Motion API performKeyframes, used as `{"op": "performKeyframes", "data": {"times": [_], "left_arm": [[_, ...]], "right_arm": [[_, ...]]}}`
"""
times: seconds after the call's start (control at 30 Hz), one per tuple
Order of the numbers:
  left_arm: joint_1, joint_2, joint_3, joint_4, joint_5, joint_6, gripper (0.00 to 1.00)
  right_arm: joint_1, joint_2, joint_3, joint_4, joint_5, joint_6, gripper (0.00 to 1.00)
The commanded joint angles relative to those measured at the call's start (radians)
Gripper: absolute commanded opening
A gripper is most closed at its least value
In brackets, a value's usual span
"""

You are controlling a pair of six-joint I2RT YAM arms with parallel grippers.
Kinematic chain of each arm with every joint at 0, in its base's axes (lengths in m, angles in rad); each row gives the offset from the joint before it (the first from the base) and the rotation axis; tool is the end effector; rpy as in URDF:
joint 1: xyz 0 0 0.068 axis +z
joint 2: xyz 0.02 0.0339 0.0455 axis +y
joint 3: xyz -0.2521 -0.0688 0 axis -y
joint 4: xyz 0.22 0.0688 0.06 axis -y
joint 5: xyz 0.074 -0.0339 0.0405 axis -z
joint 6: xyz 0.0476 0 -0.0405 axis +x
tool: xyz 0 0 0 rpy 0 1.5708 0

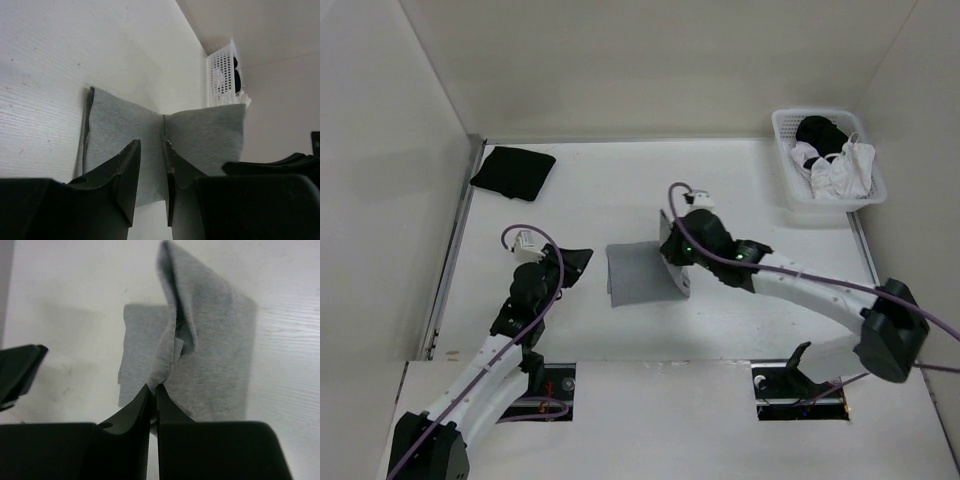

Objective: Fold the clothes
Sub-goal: Fold the tank top

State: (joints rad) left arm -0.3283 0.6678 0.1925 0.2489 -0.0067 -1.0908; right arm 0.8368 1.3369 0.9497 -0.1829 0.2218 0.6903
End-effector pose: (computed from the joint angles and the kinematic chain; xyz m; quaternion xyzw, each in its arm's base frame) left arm 0.1550 -0.0525 0.1950 -0.2931 0.7255 -0.4037 0.4741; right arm 0.2016 0.2078 0.2662 -0.0109 0.8736 0.2595 0.4116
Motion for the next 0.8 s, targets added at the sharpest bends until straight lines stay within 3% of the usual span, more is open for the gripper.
{"op": "performKeyframes", "data": {"times": [0.0,0.17,0.27,0.3,0.5,0.57,0.7,0.77], "left_arm": [[0.007,-0.043,0.033,0.021,0.007,-0.012,0.22],[0.034,-0.088,0.038,-0.01,0.01,-0.011,0.23],[0.061,-0.094,0.039,-0.014,0.025,-0.012,0.24],[0.071,-0.096,0.041,-0.016,0.033,-0.012,0.25],[0.105,-0.045,0.056,0.003,0.057,-0.012,0.25],[0.075,0.001,0.065,0.035,0.054,-0.012,0.25],[-0.045,0.125,0.084,0.119,0.021,-0.009,0.25],[-0.115,0.195,0.093,0.156,-0.007,-0.001,0.25]], "right_arm": [[0.109,0.155,0.139,-0.108,0.093,-0.029,0.05],[0.238,0.416,0.377,-0.184,0.114,0.001,0.09],[0.284,0.493,0.449,-0.202,0.134,0.031,0.32],[0.299,0.493,0.451,-0.196,0.136,0.04,0.38],[0.314,0.284,0.272,-0.058,0.136,0.041,0.42],[0.302,0.198,0.165,0.029,0.12,0.034,0.39],[0.217,0.107,-0.017,0.181,0.042,0.037,0.11],[0.164,0.104,-0.092,0.3,-0.042,0.025,0.06]]}}
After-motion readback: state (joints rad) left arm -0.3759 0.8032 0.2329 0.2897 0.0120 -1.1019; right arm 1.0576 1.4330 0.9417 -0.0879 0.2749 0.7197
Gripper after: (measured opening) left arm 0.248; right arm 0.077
